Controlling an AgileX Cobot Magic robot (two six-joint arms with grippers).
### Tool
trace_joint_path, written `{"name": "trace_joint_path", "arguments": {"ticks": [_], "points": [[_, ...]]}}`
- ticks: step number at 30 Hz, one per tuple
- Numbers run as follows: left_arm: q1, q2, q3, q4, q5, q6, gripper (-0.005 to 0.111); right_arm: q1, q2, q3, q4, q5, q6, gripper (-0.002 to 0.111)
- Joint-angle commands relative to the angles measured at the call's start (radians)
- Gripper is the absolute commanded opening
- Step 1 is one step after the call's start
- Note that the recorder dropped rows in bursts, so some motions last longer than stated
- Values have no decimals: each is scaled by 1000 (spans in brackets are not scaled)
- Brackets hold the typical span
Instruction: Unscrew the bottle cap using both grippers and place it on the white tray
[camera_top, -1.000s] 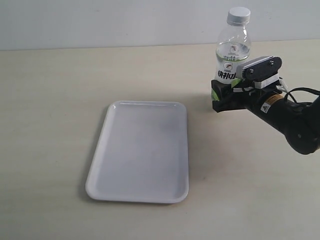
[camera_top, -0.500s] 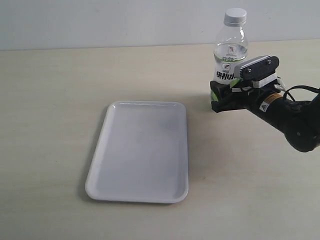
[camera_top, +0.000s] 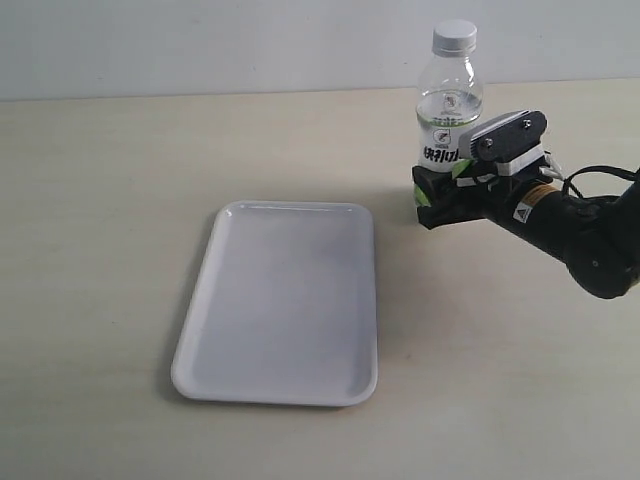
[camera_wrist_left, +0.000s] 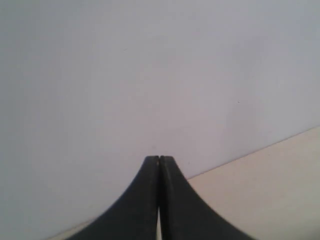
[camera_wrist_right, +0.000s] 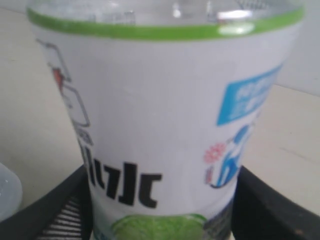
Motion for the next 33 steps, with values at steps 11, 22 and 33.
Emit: {"name": "trace_joint_path", "arguments": {"ticks": [11,22,33], "points": [[-263,467,-382,701,535,38,0,0,10,-14,-9,-42,0,0],[-471,693,-676,-928,854,1586,0,0,29,-34,-46,-42,0,0],[-471,877,-1123,-1525,1301,1865,0,0,29,-34,-57,-42,0,0]]}}
